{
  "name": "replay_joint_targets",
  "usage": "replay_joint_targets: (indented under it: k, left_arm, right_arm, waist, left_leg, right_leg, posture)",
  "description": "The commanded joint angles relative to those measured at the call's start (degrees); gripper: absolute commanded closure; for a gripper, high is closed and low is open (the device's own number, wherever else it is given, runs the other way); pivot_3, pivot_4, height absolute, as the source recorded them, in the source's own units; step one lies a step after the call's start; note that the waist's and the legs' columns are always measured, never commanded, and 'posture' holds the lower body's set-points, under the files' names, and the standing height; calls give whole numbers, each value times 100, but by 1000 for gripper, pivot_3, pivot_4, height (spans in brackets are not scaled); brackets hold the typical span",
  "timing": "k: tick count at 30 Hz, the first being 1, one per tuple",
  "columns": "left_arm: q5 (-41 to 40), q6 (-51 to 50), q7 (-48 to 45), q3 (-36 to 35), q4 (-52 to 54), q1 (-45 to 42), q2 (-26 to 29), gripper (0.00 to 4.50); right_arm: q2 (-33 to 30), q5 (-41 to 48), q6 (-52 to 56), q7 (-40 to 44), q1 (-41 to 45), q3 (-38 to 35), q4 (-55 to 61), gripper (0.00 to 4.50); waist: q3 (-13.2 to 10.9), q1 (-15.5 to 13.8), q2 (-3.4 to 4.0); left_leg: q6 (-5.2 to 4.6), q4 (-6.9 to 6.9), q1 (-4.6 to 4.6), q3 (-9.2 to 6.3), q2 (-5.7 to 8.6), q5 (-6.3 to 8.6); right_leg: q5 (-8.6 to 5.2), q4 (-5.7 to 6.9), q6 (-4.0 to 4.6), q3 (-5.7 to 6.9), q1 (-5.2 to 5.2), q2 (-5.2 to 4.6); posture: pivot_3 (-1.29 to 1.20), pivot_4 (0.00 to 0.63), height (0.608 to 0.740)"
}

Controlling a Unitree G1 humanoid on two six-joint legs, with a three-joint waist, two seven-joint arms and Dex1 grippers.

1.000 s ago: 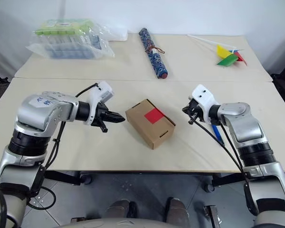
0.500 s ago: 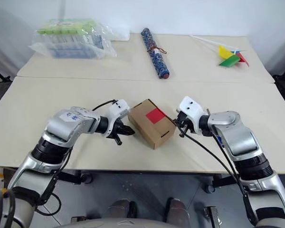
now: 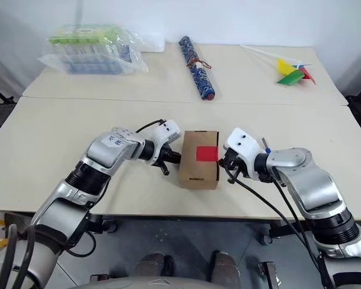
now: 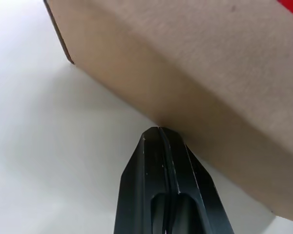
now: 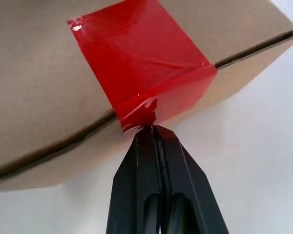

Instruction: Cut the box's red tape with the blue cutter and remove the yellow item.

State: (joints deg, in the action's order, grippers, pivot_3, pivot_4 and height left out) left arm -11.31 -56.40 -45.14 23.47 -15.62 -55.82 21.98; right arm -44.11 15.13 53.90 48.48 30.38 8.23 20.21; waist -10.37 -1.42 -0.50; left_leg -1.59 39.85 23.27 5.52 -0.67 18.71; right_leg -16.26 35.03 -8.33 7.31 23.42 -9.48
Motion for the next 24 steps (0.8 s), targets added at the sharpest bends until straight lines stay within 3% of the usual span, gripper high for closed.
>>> replay_joint_targets:
  k: [1, 17, 24]
  left_arm:
    - [65, 185, -163, 41, 41, -111, -96, 4500]
    - [322, 201, -270, -54, 260, 82, 133, 4500]
    - [323, 196, -293, -191, 319, 77, 368, 4500]
  right_arm:
    - [-13, -12, -81, -160, 6, -132, 126, 4459]
    - [-126, -117, -298, -128, -119, 168, 72, 4459]
    - [-367, -598, -798, -258, -181, 315, -330, 4459]
  waist:
    - [0, 4, 0]
    - [0, 5, 0]
    - [0, 9, 0]
  left_leg:
    - [0, 0, 0, 0, -1, 0]
    - [0, 2, 0, -1, -1, 0]
    - [0, 4, 0, -1, -1, 0]
  right_leg:
    - [0, 2, 0, 1, 1, 0]
    - [0, 4, 0, 1, 1, 0]
    - [0, 3, 0, 0, 0, 0]
  posture:
    - [0, 150, 740]
    - [0, 150, 740]
    - [0, 150, 740]
